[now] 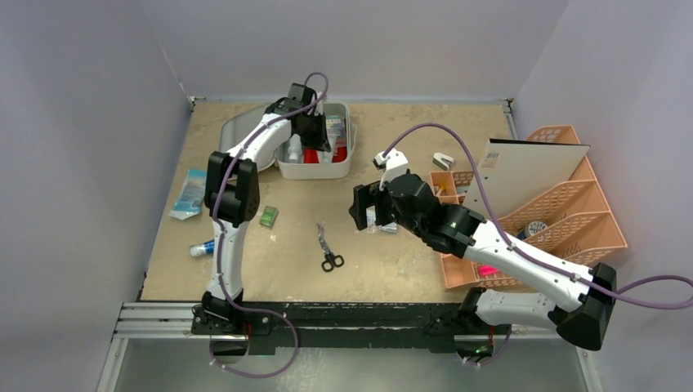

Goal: Organize the medicine kit
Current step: Place the medical item at the medicine box.

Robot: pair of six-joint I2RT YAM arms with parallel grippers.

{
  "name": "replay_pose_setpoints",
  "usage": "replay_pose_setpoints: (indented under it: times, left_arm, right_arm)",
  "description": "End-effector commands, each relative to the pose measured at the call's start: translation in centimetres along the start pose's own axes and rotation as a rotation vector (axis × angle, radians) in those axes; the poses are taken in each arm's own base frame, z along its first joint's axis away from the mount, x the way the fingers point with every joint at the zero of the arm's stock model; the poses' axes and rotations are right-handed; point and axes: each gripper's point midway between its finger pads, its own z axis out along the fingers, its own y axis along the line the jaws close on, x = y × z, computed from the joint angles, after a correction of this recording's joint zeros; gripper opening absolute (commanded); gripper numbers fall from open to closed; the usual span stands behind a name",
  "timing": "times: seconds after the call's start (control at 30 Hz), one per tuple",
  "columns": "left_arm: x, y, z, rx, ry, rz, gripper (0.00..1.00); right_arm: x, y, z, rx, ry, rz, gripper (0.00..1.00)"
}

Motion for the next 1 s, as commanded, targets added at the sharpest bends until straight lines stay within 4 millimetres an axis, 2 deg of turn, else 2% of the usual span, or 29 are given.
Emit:
replay_pose_setpoints:
  times: [0.0,0.17,0.33,0.53,0.6,0.73,0.97]
  left_arm:
    - [-0.1,-2.4,0.2,0.095,-0.003,-0.025,0.09]
    - [0.0,-3.1,0.6,0.122,0.009,-0.046,0.09]
    - [0.3,-3.6,0.8,0.152,0.029,-0.065,0.13]
    - [0.2,-5.8,0.1,0.262,0.044,-0.108,0.4]
    - [-0.2,-6.0,-0.5,0.265,0.033,-0.104,0.44]
    - [-0.6,-5.4,-1.0,0.225,0.008,-0.074,0.45]
    - [-0.7,-5.4,-1.4,0.222,0.002,-0.052,0.43]
  right_arm:
    - [-2.7,0.1,-0.4,0.014,-0.079,0.01,0.99]
    - [-3.1,0.5,-0.7,-0.01,-0.1,0.03,0.99]
    - [-3.8,-0.2,-1.1,0.017,-0.135,0.014,0.99]
    - [-3.7,-0.9,-1.3,0.051,-0.121,-0.015,0.99]
    - [-3.7,-1.0,-1.4,0.053,-0.126,-0.013,0.99]
    - [-4.0,-1.0,-1.8,0.044,-0.14,-0.018,0.99]
    - [-3.9,-1.4,-1.7,0.081,-0.12,-0.018,0.99]
